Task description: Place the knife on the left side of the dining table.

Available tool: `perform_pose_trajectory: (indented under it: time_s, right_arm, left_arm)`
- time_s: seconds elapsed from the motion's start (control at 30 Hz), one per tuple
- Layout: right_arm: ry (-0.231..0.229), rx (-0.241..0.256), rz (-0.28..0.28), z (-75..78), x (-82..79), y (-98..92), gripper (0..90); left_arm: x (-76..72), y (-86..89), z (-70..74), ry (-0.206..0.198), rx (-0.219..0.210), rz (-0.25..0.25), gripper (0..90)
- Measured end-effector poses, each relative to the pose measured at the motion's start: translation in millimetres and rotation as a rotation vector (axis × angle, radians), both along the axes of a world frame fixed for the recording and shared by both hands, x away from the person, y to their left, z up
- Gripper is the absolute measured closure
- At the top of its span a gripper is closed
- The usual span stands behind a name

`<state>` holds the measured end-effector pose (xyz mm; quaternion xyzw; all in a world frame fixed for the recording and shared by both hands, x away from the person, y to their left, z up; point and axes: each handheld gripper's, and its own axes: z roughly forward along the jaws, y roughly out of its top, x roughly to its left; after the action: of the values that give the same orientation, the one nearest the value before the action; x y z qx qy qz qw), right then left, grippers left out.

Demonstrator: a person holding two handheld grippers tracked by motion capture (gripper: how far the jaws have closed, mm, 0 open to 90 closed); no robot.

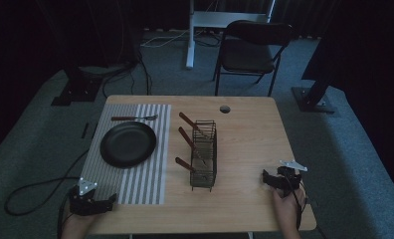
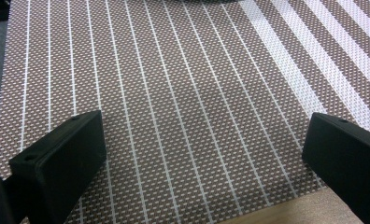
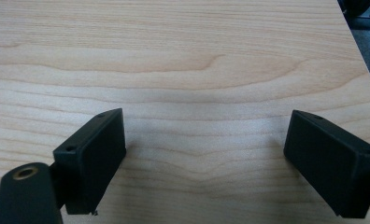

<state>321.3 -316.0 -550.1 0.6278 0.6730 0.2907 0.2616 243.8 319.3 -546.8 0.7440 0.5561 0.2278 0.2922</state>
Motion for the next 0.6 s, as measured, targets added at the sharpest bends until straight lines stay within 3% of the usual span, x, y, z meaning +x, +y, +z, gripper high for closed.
perform_pose_trajectory:
  time_s: [0.33, 0.6]
  right_arm:
    - [0.0, 0.0, 0.0, 0.0, 0.0, 0.0, 11.9]
    - [0.0, 0.0, -0.001, 0.0, 0.0, 0.0, 11.9]
  left_arm:
    - [0.2, -2.1, 2.2, 0.018, 0.005, 0.007, 0.8]
    - [-3.3, -13.6, 8.2, 0.022, -0.004, -0.031, 1.5]
